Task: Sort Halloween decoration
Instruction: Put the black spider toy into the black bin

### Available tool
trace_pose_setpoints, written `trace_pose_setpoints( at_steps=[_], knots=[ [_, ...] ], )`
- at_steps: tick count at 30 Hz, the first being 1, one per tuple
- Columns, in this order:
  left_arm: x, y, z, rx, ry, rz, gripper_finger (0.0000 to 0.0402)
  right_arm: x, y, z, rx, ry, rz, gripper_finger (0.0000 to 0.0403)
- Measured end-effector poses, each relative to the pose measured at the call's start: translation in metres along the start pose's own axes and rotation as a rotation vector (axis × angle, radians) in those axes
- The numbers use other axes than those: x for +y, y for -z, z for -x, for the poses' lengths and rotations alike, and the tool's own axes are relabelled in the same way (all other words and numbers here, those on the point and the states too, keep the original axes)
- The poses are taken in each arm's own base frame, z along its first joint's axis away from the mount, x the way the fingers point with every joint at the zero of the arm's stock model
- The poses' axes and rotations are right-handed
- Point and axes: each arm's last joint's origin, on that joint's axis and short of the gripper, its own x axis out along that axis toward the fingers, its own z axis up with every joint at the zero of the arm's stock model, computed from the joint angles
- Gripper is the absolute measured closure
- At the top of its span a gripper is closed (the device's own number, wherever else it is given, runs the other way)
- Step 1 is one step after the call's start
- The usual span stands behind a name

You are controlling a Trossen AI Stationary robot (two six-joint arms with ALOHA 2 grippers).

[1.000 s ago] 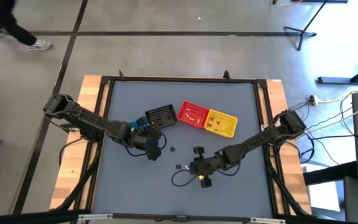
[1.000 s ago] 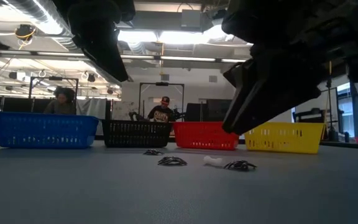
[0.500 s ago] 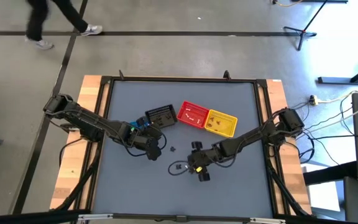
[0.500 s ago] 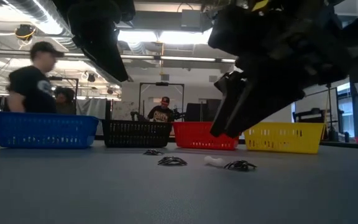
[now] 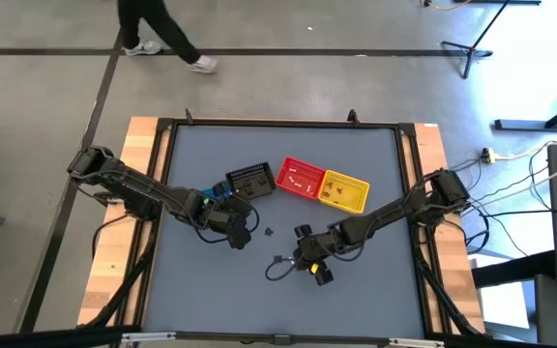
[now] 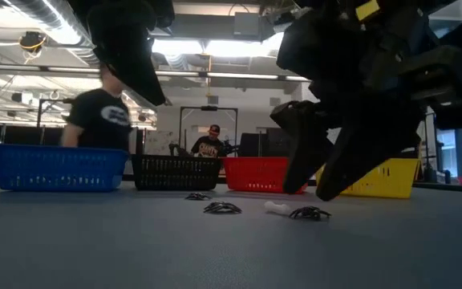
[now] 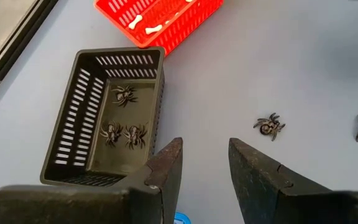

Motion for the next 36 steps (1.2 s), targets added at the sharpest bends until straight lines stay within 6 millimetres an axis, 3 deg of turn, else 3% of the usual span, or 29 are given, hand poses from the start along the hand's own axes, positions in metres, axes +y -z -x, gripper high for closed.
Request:
trace_pose_setpoints(
  at_steps=[13,36],
  knots=[
    [-0.001,-0.001,0.0,-0.008,0.005,0.005,0.0279,0.0,0.006,-0.017,0.016,-0.035,-0.001,0.0205],
    [-0.001,-0.001,0.0,-0.012,0.008,0.008,0.0279,0.0,0.008,-0.018,0.026,-0.027,-0.002,0.0205]
  ],
)
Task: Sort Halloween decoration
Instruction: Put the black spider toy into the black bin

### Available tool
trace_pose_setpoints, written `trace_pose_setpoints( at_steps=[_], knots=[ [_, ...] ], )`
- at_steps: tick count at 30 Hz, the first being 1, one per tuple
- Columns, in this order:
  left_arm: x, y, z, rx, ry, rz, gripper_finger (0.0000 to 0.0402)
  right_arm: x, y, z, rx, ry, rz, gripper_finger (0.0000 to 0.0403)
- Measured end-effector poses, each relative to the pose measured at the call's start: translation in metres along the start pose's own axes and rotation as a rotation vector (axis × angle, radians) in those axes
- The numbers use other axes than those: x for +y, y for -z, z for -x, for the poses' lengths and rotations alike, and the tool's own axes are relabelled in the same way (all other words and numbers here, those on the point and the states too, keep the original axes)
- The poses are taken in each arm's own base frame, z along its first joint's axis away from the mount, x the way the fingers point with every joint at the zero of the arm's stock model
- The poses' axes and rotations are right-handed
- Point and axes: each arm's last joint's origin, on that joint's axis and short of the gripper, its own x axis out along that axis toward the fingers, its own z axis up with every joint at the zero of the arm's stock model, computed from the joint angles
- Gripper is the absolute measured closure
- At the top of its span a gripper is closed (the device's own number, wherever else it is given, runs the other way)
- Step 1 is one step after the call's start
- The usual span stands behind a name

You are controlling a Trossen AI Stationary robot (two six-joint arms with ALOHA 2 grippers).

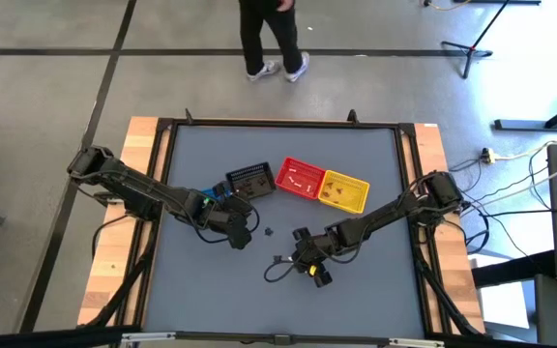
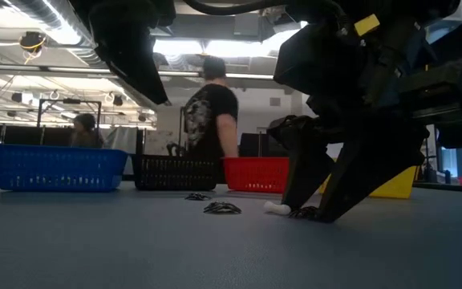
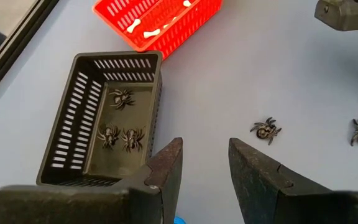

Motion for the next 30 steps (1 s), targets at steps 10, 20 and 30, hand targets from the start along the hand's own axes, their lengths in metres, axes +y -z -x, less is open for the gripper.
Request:
trace_pose_setpoints(
  at_steps=[10,20,30],
  knots=[
    [0.0,0.0,0.0,0.0,0.0,0.0,0.0279,0.0001,0.0003,-0.0003,0.001,0.0,0.0,0.0205],
    [0.0,0.0,0.0,0.0,0.0,0.0,0.0279,0.0001,0.0004,-0.0004,0.0,0.0,0.0,0.0205],
    [0.0,0.0,0.0,0.0,0.0,0.0,0.0279,0.0,-0.0031,0.0004,0.003,0.0,-0.003,0.0205]
  ],
)
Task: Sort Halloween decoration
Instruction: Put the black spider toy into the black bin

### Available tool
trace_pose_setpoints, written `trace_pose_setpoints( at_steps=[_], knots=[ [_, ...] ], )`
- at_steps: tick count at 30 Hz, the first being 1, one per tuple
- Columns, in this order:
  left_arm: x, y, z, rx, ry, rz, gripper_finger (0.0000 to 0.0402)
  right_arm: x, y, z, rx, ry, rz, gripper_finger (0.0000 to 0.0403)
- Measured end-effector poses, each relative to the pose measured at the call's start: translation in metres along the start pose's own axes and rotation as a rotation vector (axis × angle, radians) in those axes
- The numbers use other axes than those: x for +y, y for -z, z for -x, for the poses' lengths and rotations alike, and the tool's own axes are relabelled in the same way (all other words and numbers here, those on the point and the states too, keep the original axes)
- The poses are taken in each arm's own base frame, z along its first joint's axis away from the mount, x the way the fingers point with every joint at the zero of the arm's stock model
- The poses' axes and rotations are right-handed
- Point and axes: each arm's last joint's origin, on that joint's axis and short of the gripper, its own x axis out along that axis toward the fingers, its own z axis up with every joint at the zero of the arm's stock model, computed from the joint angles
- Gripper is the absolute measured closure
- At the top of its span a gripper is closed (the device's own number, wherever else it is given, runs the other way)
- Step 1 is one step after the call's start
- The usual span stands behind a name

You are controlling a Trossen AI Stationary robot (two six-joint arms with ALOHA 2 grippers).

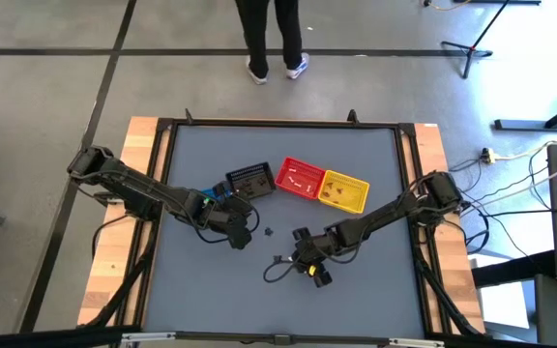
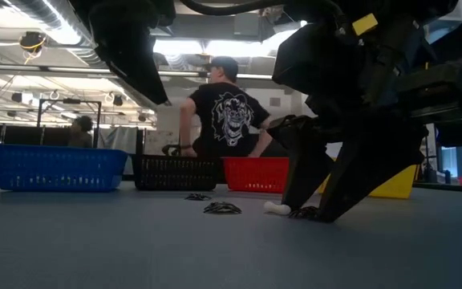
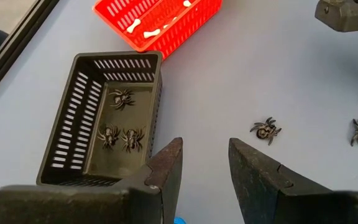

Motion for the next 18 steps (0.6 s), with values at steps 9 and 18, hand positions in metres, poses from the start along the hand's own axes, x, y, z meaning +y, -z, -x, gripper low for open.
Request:
trace_pose_setpoints(
  at_steps=[9,18],
  knots=[
    [0.0001,0.0001,-0.0001,0.0,0.0,0.0,0.0279,-0.0001,-0.0056,0.0027,0.044,-0.002,-0.004,0.0205],
    [0.0,0.0001,-0.0001,0.0,0.0,0.0,0.0279,0.0004,-0.0059,0.0031,0.042,-0.009,-0.003,0.0205]
  ],
)
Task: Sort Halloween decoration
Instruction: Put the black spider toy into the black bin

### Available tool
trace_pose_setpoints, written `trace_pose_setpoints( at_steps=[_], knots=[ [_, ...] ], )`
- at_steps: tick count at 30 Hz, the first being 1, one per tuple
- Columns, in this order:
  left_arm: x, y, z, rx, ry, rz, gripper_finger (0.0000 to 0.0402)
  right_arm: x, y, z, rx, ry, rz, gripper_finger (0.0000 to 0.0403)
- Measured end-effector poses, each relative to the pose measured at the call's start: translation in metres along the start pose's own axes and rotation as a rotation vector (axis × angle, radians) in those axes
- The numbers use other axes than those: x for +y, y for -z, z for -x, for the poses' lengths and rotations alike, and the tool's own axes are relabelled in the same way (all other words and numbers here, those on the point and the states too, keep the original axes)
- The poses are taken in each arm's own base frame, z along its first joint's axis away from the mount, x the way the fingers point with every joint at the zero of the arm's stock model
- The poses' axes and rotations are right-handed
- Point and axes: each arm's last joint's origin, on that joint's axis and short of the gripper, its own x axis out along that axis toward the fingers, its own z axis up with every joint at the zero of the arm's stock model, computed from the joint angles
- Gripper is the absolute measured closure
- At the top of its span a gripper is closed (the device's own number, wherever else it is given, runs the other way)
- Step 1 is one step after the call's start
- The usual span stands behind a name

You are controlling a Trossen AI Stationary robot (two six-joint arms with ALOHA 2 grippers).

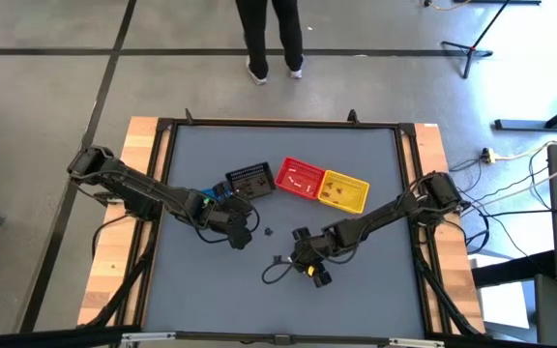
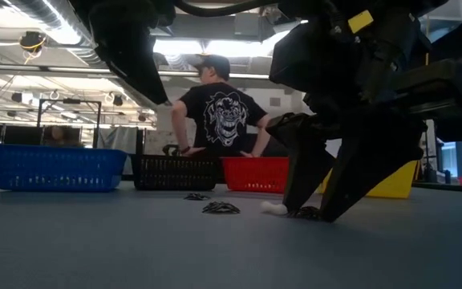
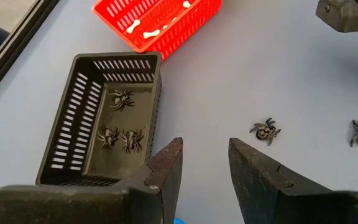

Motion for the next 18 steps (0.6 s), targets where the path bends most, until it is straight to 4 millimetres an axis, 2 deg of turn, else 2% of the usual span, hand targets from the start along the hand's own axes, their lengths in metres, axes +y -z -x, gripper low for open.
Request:
trace_pose_setpoints(
  at_steps=[6,13,18],
  knots=[
    [0.0,0.0,0.0,0.0,0.0,0.0,0.0279,0.0001,0.0,0.0,0.0,-0.002,0.0,0.0215],
    [0.0001,0.0,0.0,0.0,0.0,0.0,0.0279,0.0001,0.0,0.0005,0.001,-0.002,-0.001,0.028],
    [0.0,0.0,0.0,0.0,0.0,0.0,0.0279,0.0001,-0.0001,0.0006,0.0,-0.002,0.0,0.03]
  ],
)
